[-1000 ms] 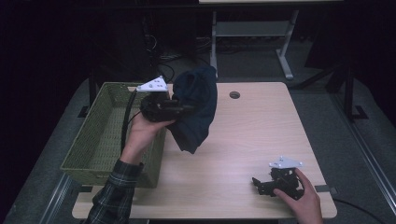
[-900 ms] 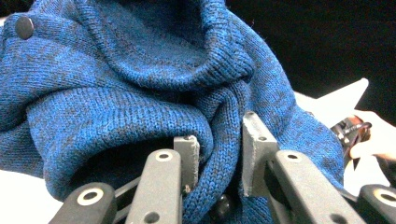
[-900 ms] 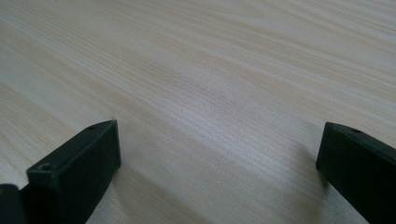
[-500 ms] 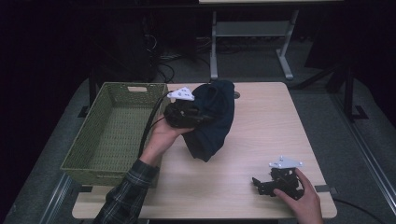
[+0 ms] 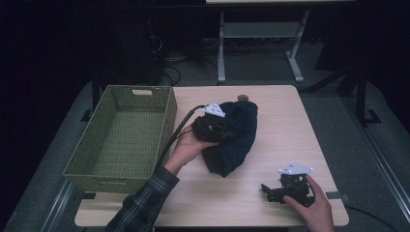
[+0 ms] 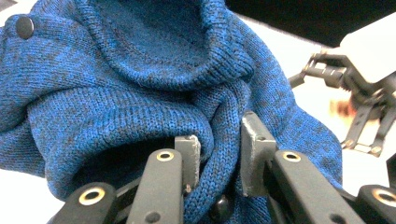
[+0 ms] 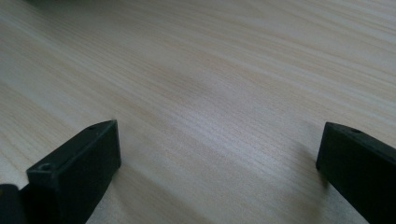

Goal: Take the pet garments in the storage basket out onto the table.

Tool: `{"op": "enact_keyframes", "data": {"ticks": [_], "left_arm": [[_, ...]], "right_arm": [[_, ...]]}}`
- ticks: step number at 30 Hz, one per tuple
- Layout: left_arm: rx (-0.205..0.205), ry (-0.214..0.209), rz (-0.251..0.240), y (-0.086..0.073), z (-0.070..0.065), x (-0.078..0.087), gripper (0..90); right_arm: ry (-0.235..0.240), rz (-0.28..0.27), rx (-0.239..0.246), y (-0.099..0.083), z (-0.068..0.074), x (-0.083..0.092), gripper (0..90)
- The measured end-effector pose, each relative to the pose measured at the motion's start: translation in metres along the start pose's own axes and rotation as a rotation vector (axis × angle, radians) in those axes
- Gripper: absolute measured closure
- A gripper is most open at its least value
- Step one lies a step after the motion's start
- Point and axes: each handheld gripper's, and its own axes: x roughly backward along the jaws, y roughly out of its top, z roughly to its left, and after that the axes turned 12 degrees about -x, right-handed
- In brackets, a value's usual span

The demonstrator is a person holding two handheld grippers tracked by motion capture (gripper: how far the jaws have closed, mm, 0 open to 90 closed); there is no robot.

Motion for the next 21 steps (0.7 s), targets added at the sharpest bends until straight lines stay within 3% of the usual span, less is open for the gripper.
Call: {"op": "enact_keyframes", "data": {"ticks": [6,15,21], "left_arm": [[0.0,-0.033,0.071,-0.009,0.0,-0.032,72.0],[-0.026,-0.045,0.13,-0.016,-0.002,-0.066,71.7],[-0.012,-0.049,0.155,-0.021,-0.004,-0.087,71.3]], "right_arm": [[0.0,0.003,-0.004,0.0,0.0,0.0,0.0],[0.003,-0.002,-0.004,0.0,0.0,0.0,0.0],[0.002,0.003,-0.004,0.0,0.0,0.0,0.0]]}}
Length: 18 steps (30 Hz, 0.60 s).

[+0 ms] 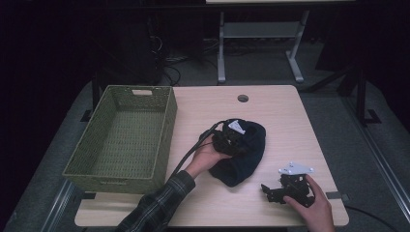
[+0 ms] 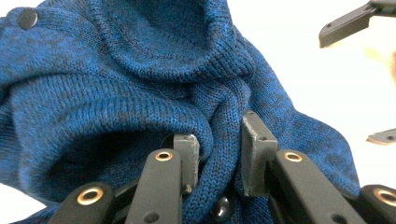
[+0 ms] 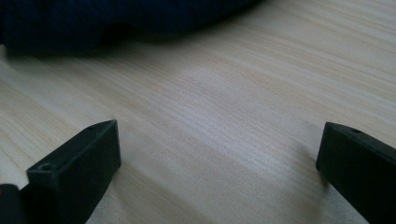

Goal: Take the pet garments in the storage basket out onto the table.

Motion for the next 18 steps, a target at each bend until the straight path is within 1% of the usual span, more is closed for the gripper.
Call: {"op": "enact_keyframes", "data": {"ticks": [3,4,8,9,11,14,16,18], "left_arm": [[0.009,-0.006,0.013,-0.002,0.0,-0.009,70.8],[0.004,-0.01,0.025,-0.003,0.001,-0.011,70.5],[0.032,-0.016,0.012,-0.004,0.002,-0.013,67.9],[0.031,-0.019,0.011,-0.004,0.002,-0.013,65.8],[0.045,-0.029,0.003,-0.004,0.003,-0.012,59.8],[0.049,-0.028,-0.014,-0.003,0.005,-0.007,51.3],[0.064,-0.03,-0.039,-0.003,0.007,-0.002,45.0],[0.068,-0.036,-0.056,-0.002,0.008,0.004,39.8]], "right_arm": [[0.0,0.0,0.0,0.0,0.0,0.0,0.0],[0.0,0.0,0.0,0.0,0.0,0.0,0.0],[0.0,0.0,-0.001,0.0,0.0,0.0,0.0],[0.0,0.0,0.0,0.0,0.0,0.0,0.0],[0.0,0.0,0.0,0.0,0.0,0.0,0.0],[0.001,0.001,-0.001,0.0,0.0,0.0,0.0],[0.0,0.0,0.0,0.0,0.0,0.0,0.0],[0.001,0.001,-0.001,0.0,0.0,0.0,0.0]]}}
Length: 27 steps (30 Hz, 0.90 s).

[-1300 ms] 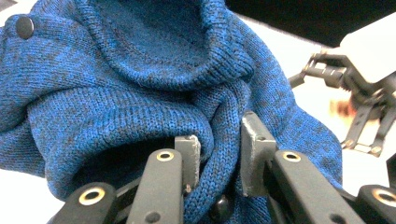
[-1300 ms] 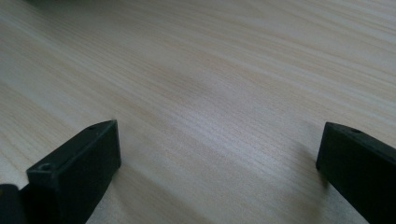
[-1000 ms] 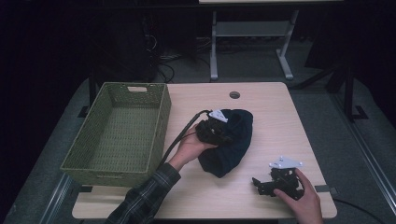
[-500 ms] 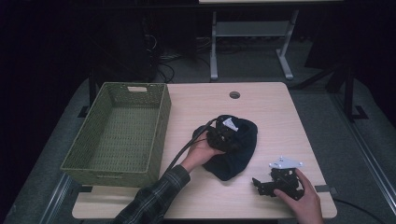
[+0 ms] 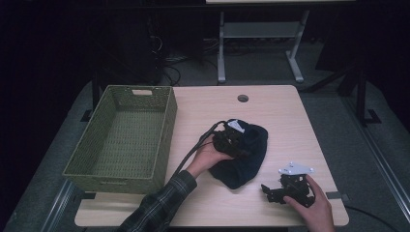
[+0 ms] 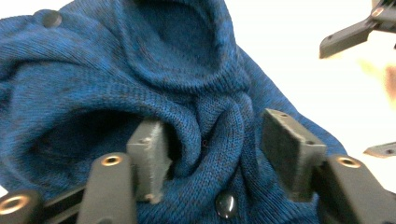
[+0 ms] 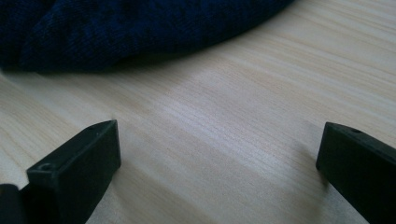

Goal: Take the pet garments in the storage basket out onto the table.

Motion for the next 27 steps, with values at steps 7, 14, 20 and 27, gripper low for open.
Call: {"op": "enact_keyframes", "data": {"ticks": [7,14,20,27], "left_arm": [[-0.033,0.013,-0.035,0.004,0.001,0.025,31.1],[-0.026,0.071,-0.102,0.006,-0.006,0.048,18.8],[-0.044,0.125,-0.106,-0.002,-0.015,0.061,13.4],[-0.03,0.154,-0.128,-0.018,-0.025,0.074,13.1]], "right_arm": [[0.0,-0.002,0.001,0.0,0.0,0.0,0.0],[0.0,0.0,-0.001,0.0,0.0,0.0,0.0],[0.0,0.0,-0.001,0.0,0.0,0.0,0.0],[0.0,0.0,0.0,0.0,0.0,0.0,0.0]]}}
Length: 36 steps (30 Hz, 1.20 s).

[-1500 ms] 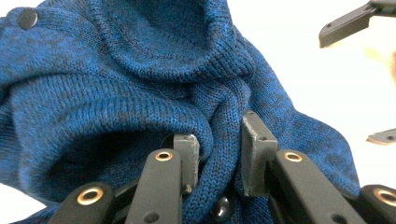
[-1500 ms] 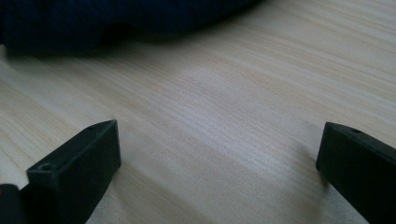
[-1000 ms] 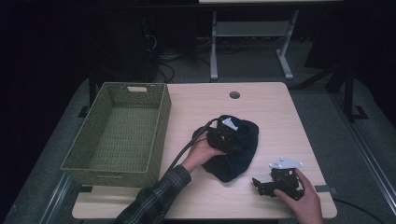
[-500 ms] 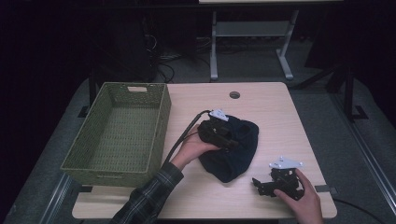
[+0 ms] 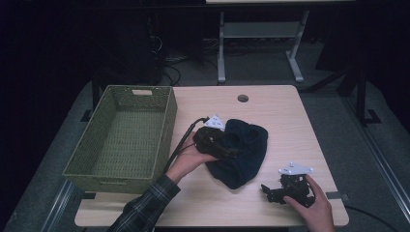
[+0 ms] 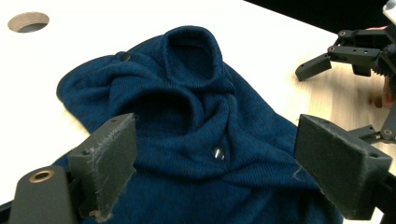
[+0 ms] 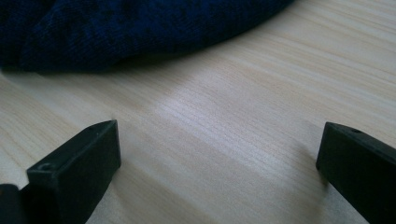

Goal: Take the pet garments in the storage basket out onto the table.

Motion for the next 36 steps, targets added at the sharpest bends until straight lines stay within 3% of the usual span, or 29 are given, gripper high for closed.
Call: {"op": "enact_keyframes", "data": {"ticks": [10,20,25,30,34,36], "left_arm": [[0.008,0.051,-0.014,-0.022,-0.016,0.02,12.9],[0.026,0.066,-0.004,-0.045,-0.031,0.032,13.0],[0.011,0.071,0.029,-0.055,-0.037,0.035,12.9],[0.014,0.086,0.052,-0.065,-0.044,0.035,12.9],[0.041,0.101,0.065,-0.075,-0.046,0.033,12.9],[0.029,0.112,0.094,-0.079,-0.048,0.031,12.8]], "right_arm": [[0.0,0.0,0.002,0.0,0.0,0.0,0.0],[0.0,0.0,0.0,0.0,0.0,0.0,0.0],[0.0,0.0,0.0,0.0,0.0,0.0,0.0],[0.0,0.0,0.0,0.0,0.0,0.0,0.0],[0.0,0.0,0.0,0.0,0.0,0.0,0.0],[0.0,0.0,0.0,0.0,0.0,0.0,0.0]]}}
